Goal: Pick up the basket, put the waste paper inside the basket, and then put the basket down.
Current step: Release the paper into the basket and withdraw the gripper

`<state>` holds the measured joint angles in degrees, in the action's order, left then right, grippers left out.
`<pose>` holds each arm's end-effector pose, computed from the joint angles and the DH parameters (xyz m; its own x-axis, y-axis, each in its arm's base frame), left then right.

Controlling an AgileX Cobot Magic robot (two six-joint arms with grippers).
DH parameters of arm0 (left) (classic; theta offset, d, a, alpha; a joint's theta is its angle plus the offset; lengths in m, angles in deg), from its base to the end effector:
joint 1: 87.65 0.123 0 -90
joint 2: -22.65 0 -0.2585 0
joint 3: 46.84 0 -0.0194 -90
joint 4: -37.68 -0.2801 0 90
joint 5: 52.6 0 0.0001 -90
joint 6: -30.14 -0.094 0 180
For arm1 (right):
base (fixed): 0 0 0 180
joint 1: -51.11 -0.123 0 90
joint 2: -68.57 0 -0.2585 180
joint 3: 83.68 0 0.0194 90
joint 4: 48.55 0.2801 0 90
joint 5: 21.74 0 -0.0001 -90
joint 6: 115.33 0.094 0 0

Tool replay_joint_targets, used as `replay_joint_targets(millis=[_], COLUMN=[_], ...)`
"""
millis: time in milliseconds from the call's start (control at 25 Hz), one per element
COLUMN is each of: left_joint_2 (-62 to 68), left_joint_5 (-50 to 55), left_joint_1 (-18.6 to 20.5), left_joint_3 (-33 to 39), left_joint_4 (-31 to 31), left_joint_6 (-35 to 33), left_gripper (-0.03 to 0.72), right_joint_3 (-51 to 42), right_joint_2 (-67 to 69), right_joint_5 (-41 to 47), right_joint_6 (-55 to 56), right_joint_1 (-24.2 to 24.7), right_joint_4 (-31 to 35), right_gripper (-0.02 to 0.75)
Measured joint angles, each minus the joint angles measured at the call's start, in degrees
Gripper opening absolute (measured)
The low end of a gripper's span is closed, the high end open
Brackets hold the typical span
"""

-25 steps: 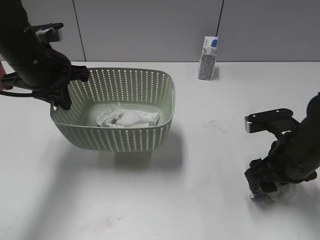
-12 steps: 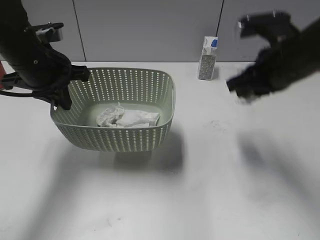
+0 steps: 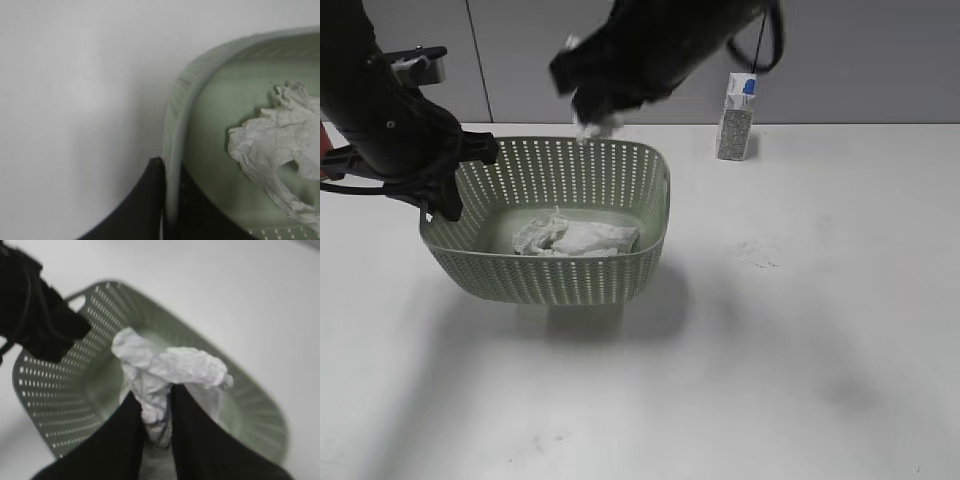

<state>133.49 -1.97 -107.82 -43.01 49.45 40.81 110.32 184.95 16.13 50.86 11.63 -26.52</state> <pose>0.3506 -0.1446 0.1757 -0.9787 0.0309 -0.2031 0.0778 0.9708 -0.2269 0.3363 0.3051 0.2453 -0.6240 -0.4281 -0.6537 -0.6964 0.6842 0.2166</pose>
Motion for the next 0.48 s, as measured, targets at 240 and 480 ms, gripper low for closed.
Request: replay_joint_targets(millis=[240, 480], left_joint_2=[0.00, 0.00], left_joint_5=[0.50, 0.39], left_joint_1=[0.00, 0.00], left_joint_3=[0.00, 0.00], left_joint_4=[0.00, 0.00], left_joint_6=[0.00, 0.00], left_gripper=[0.003, 0.003], right_joint_3=[0.34, 11.70], right_joint_2=[7.15, 5.33], right_joint_5=[5.92, 16.62], right_joint_6=[-1.33, 1.46], right_joint_1=[-1.95, 6.06], right_joint_4=[0.79, -11.16], right_gripper=[0.594, 0.631])
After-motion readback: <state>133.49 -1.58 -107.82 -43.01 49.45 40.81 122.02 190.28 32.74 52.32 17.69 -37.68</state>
